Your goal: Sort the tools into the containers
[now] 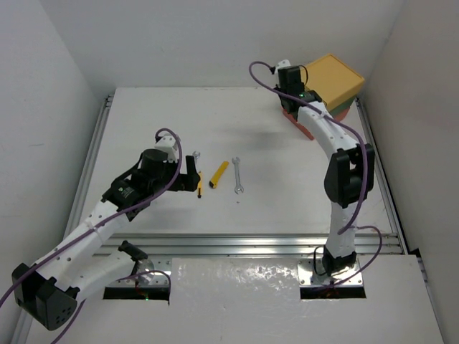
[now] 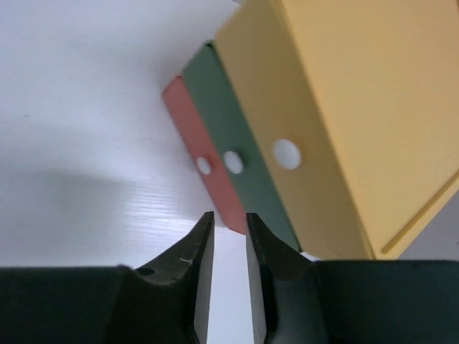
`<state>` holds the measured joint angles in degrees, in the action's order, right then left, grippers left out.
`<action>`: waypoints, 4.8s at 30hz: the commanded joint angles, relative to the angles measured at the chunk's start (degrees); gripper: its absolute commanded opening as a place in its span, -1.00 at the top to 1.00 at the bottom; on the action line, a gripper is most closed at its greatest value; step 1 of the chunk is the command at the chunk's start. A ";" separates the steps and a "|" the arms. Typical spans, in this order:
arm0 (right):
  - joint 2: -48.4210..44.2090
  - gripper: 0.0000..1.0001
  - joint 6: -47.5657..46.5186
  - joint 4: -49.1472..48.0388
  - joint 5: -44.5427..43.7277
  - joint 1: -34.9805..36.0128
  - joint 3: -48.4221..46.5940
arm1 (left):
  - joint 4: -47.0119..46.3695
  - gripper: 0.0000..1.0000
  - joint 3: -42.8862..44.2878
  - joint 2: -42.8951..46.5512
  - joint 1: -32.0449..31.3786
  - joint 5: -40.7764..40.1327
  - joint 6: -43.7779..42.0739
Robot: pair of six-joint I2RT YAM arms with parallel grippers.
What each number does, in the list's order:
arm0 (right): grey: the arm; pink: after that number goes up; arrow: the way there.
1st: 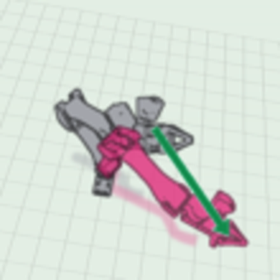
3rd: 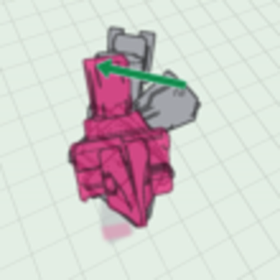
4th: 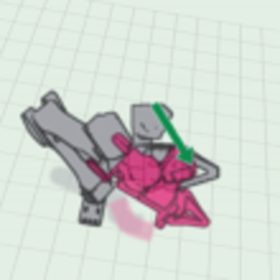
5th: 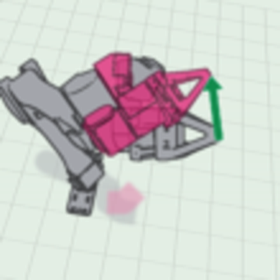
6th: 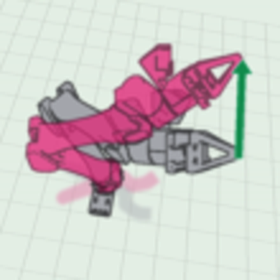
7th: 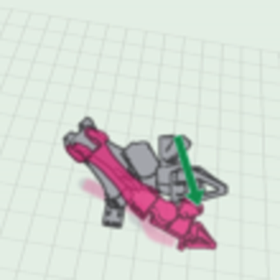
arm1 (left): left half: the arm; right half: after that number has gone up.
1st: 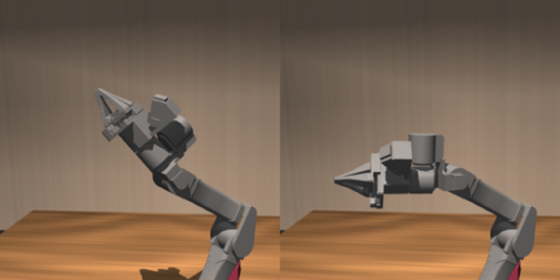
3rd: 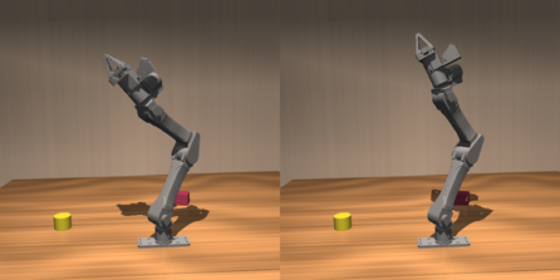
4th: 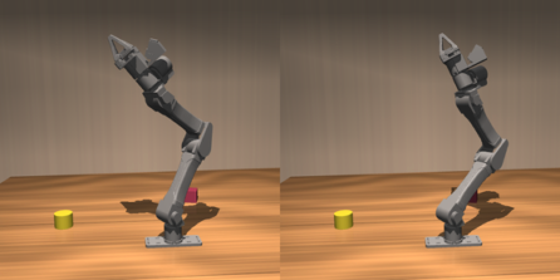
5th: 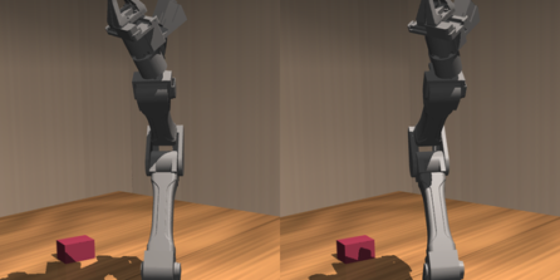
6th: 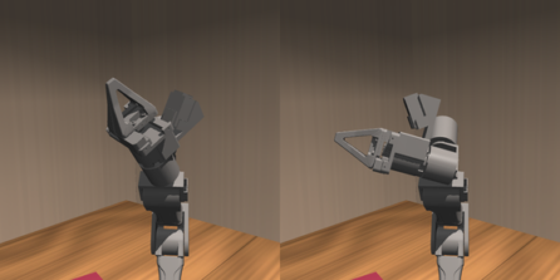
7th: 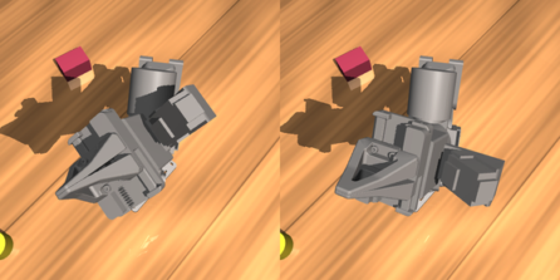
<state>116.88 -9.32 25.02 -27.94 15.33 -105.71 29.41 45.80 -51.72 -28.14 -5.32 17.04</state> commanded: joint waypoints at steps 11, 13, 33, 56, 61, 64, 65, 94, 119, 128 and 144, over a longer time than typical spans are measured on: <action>11.08 -0.23 -9.48 -14.89 -16.52 3.39 -0.90 | -1.81 -1.00 -0.10 2.24 -1.48 -0.83 0.63; 13.28 -0.24 -14.56 -17.18 -18.98 3.39 -1.16 | -1.72 -1.00 -0.10 2.24 -1.48 -0.74 0.63; 21.55 -0.08 -35.86 -37.34 -26.73 3.39 0.77 | -2.34 -0.99 -0.27 2.33 -1.83 1.54 0.10; 12.33 0.04 -13.05 -21.80 -21.64 3.21 7.72 | -2.60 -1.00 -0.45 2.86 -3.59 2.33 0.01; 5.83 0.03 17.71 -7.12 -19.27 2.34 8.59 | -2.60 -1.00 -0.45 2.94 -3.68 2.51 -0.07; 5.29 0.09 33.37 -3.23 -18.63 1.46 7.98 | -2.51 -0.99 -0.45 3.21 -3.76 2.33 -0.07; 6.07 0.09 36.71 -1.91 -19.42 1.45 7.28 | -2.51 -1.00 -0.45 3.30 -3.85 2.25 0.01; 20.75 -0.11 35.95 -5.50 -30.94 0.49 -13.64 | -2.95 -1.00 -0.63 5.84 -7.45 3.56 -0.34; 21.02 0.06 36.83 -7.00 -32.44 -0.57 -10.92 | -3.04 -1.00 -0.71 6.46 -8.86 3.65 -0.34; 21.46 0.14 37.80 -7.96 -34.72 -0.65 -10.48 | -3.13 -1.00 -0.80 6.64 -9.21 3.83 -0.34; 22.78 0.52 39.20 -8.05 -36.04 -0.57 -11.54 | -3.13 -1.00 -0.80 6.99 -9.83 4.00 -0.43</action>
<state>140.40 28.75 19.38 -62.72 15.11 -116.38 28.51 44.97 -45.98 -37.17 -1.85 16.99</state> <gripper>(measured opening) 0.250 0.996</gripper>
